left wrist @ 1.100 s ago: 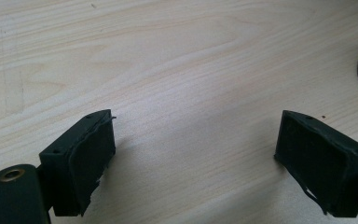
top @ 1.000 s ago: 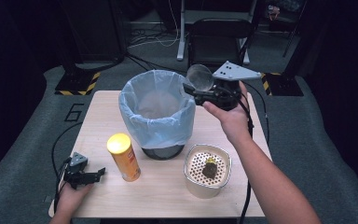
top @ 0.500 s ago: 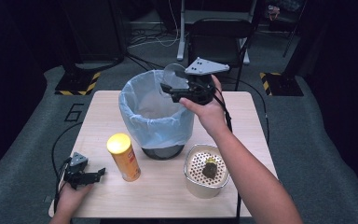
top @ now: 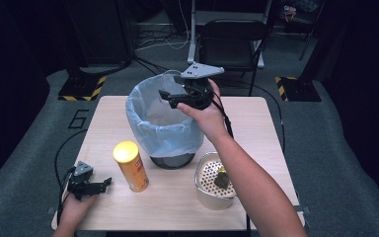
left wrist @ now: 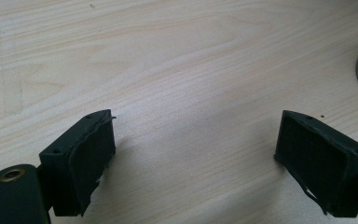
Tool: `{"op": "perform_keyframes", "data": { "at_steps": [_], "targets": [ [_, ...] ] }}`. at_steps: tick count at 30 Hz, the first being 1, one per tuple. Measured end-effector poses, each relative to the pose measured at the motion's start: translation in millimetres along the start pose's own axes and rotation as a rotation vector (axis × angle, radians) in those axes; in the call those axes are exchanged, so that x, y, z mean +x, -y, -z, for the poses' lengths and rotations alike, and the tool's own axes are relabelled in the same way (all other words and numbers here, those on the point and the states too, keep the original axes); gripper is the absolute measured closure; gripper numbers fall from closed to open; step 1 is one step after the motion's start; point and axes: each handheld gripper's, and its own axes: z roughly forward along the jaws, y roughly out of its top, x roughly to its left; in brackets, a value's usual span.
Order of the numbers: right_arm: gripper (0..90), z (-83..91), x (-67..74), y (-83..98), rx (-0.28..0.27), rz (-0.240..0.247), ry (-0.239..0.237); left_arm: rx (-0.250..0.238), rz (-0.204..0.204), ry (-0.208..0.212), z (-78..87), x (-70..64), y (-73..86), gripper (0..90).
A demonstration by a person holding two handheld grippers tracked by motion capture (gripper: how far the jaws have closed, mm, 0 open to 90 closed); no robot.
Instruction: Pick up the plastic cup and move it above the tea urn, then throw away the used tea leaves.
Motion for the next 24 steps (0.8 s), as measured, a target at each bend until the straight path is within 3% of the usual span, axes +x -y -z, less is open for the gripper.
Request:
{"op": "perform_keyframes", "data": {
  "at_steps": [15, 18, 20, 21, 24],
  "targets": [
    [30.8, -14.1, 1.5, -2.6, 0.045, 0.031, -0.025, 0.002, -0.01, 0.005, 0.3, 0.6, -0.2, 11.7],
    [27.4, -19.8, 2.9, 0.1, 0.067, 0.027, -0.041, 0.002, -0.011, 0.005, 0.3, 0.6, -0.2, 11.6],
    [18.7, -25.6, 3.8, 3.0, 0.107, 0.025, -0.044, 0.002, -0.011, 0.005, 0.3, 0.5, -0.2, 11.6],
    [18.5, -27.9, 4.8, 4.6, 0.128, 0.025, -0.04, 0.002, -0.011, 0.005, 0.3, 0.5, -0.2, 11.6],
    [14.2, -27.7, 7.0, 6.3, 0.112, 0.029, -0.025, -0.003, -0.017, 0.004, 0.0, 0.2, 0.1, 11.7]
  ]
}}
